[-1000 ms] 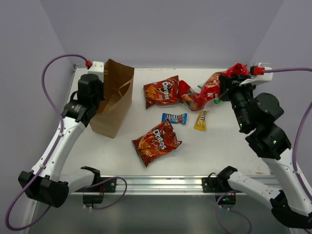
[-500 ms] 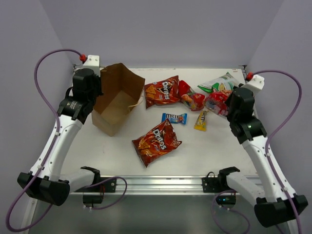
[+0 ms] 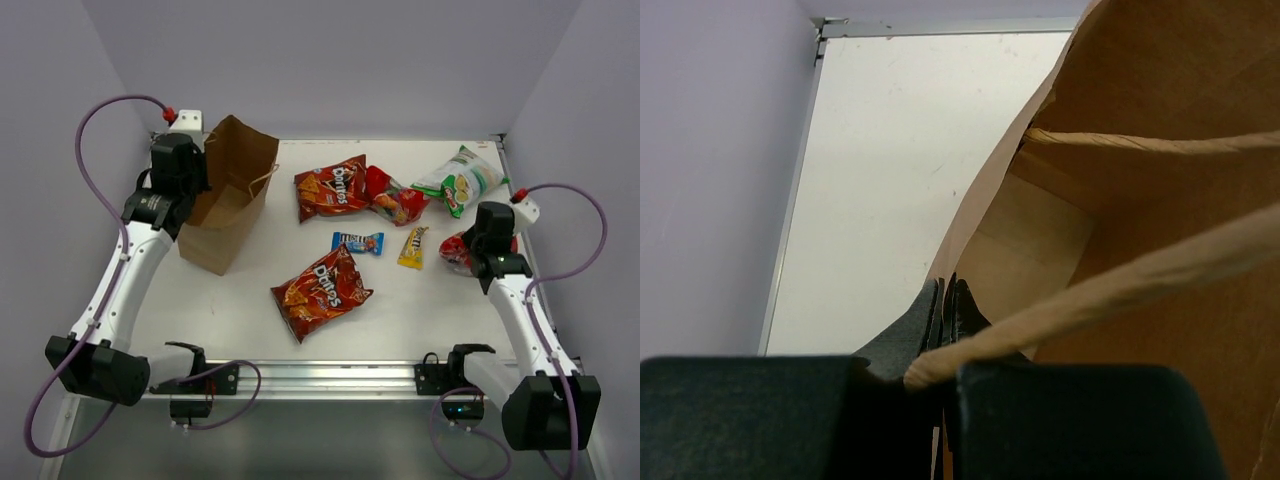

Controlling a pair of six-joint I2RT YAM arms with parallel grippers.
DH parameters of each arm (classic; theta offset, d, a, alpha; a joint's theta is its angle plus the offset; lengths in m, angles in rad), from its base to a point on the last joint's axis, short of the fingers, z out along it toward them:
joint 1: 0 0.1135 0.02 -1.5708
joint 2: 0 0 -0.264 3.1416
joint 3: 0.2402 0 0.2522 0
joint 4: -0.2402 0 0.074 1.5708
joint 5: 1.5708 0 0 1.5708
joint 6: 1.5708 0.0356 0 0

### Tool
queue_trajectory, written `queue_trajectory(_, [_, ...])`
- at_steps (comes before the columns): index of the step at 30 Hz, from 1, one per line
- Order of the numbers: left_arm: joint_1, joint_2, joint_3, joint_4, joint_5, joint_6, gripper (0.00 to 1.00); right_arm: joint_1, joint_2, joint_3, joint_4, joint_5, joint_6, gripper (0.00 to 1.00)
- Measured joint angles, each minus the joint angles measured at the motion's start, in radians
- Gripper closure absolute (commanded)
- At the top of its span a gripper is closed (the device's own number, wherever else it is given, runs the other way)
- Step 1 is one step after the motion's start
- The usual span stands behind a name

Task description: Take the snacks out of the paper bag

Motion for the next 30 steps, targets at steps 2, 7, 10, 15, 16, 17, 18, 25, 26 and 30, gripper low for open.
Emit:
queue_trajectory(2, [0.010,0.005,0.000,0.000,0.009,-0.005,1.00,-0.001,-0.005,-0.082,0.004,-0.068,0.055,0.68])
queue_trajectory(7, [0.022,0.008,0.006,-0.002,0.023,-0.015,1.00,0.006,-0.113,-0.195,-0.022,-0.233,0.120,0.16])
queue_trajectory(10, [0.023,0.008,0.024,-0.006,0.027,-0.016,1.00,0.007,-0.247,-0.196,-0.077,-0.292,0.118,0.01])
queue_trajectory(15, [0.024,0.002,0.045,-0.007,0.034,-0.015,1.00,0.008,-0.423,-0.091,-0.167,-0.330,0.085,0.01])
queue_trajectory(16, [0.024,-0.001,0.045,-0.008,0.034,-0.016,1.00,0.008,-0.445,-0.063,-0.179,-0.337,0.074,0.01])
queue_trajectory(17, [0.024,-0.002,0.045,-0.008,0.034,-0.015,1.00,0.008,-0.462,-0.035,-0.189,-0.346,0.060,0.01])
queue_trajectory(18, [0.024,-0.002,0.045,-0.008,0.034,-0.015,1.00,0.008,-0.472,-0.012,-0.196,-0.357,0.047,0.01])
queue_trajectory(25, [0.024,-0.003,0.045,-0.008,0.042,-0.021,1.00,0.008,-0.507,0.137,-0.252,-0.452,-0.086,0.01])
queue_trajectory(26, [0.026,-0.003,0.045,-0.008,0.047,-0.025,1.00,0.008,-0.508,0.156,-0.260,-0.468,-0.102,0.01])
queue_trajectory(30, [0.042,-0.003,0.051,-0.019,0.080,-0.052,1.00,0.008,-0.509,0.211,-0.271,-0.518,-0.147,0.01])
